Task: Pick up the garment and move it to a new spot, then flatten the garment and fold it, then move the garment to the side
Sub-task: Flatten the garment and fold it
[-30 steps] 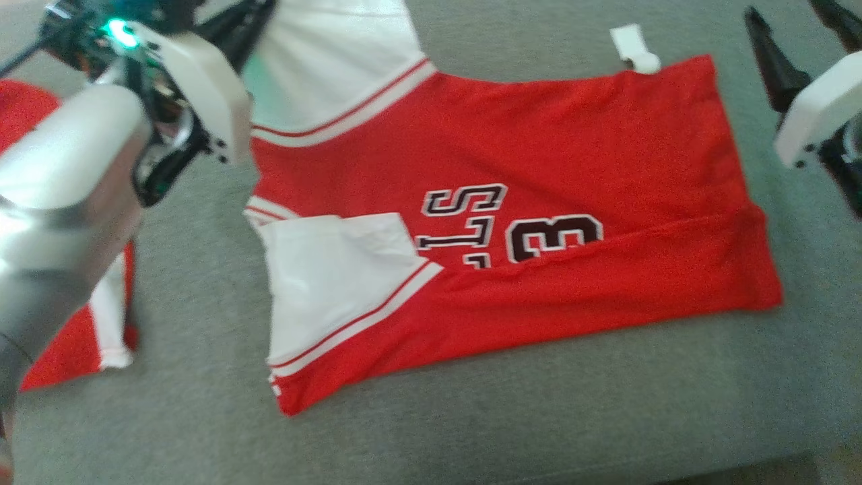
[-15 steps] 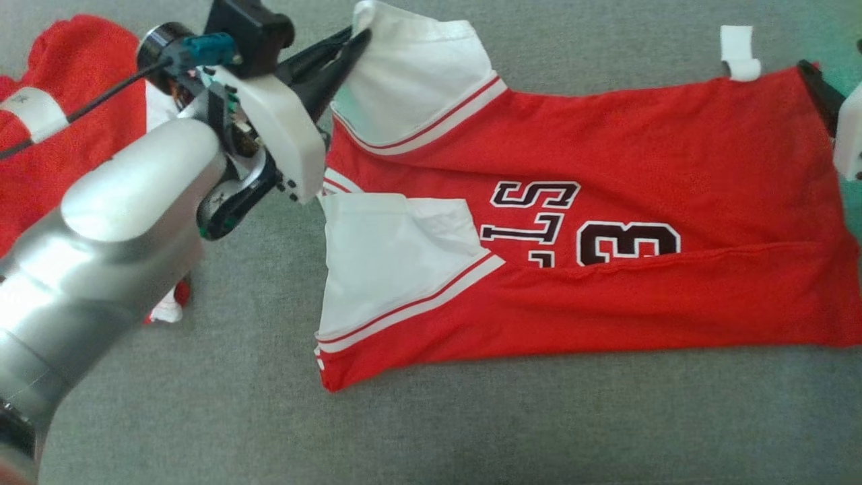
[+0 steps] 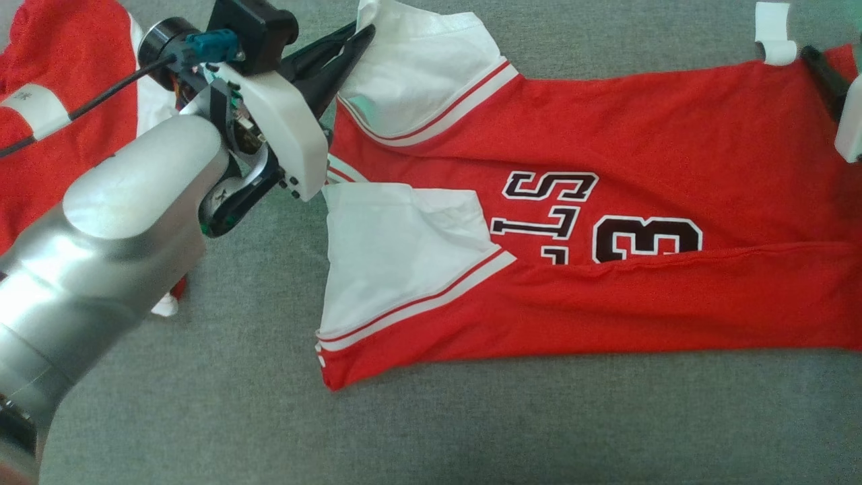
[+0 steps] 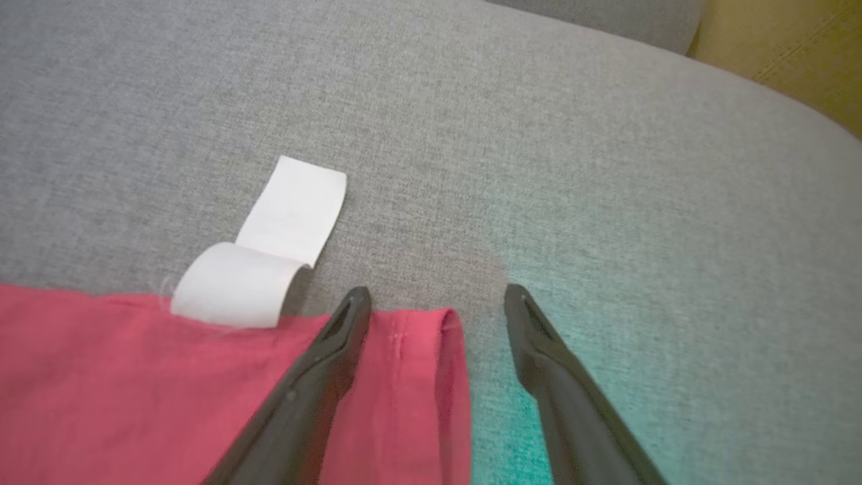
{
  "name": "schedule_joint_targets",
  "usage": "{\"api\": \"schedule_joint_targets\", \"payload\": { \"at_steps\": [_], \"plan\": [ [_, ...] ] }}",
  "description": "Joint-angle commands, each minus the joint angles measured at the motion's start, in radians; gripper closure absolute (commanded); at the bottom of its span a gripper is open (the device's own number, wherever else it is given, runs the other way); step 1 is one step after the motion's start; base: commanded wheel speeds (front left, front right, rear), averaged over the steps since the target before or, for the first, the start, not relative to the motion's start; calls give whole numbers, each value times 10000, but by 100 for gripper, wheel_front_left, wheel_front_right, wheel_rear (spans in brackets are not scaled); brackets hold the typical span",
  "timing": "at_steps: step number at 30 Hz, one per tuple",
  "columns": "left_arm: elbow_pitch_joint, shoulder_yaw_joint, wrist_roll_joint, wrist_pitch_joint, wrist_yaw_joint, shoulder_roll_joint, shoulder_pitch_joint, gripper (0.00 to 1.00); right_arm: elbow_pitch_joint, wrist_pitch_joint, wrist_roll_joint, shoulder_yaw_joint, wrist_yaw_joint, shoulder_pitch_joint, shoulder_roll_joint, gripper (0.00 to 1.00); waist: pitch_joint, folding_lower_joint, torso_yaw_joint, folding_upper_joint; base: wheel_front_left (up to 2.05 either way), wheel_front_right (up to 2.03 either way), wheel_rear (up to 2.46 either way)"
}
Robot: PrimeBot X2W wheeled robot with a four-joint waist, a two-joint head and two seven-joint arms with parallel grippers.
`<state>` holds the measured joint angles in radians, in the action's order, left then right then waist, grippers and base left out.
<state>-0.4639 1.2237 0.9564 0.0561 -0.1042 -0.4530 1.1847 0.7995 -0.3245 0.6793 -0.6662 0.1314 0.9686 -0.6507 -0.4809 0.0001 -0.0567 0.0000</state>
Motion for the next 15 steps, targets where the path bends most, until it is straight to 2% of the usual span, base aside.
{"api": "schedule_joint_targets", "payload": {
  "at_steps": [1,2,3,4,9,15],
  "plan": [
    [125,-369,-62,-17,51,-292,598,100,-48,-44,275,-218,-7,-96,-68,0,-39,-1,-20,0,0,0,0],
    [109,-359,-75,-9,60,-293,611,100,-20,-170,417,-327,-7,-107,-54,10,-48,-1,-28,0,0,0,0],
    [86,-346,-96,-8,68,-296,624,100,-6,-331,569,-443,-7,-125,-49,75,-50,-1,-32,0,0,0,0],
    [61,-337,-110,-14,71,-301,631,100,-2,-471,724,-535,-7,-133,-57,100,-49,-1,-33,0,0,0,0],
    [-79,-321,-132,-68,79,-337,620,100,-6,-630,1099,-777,-7,-25,-165,100,29,-1,13,0,0,0,0],
    [-527,-419,-406,-582,229,-500,768,100,-48,316,1299,-811,-7,402,-174,100,239,-1,196,0,0,0,0]
  ]
}}
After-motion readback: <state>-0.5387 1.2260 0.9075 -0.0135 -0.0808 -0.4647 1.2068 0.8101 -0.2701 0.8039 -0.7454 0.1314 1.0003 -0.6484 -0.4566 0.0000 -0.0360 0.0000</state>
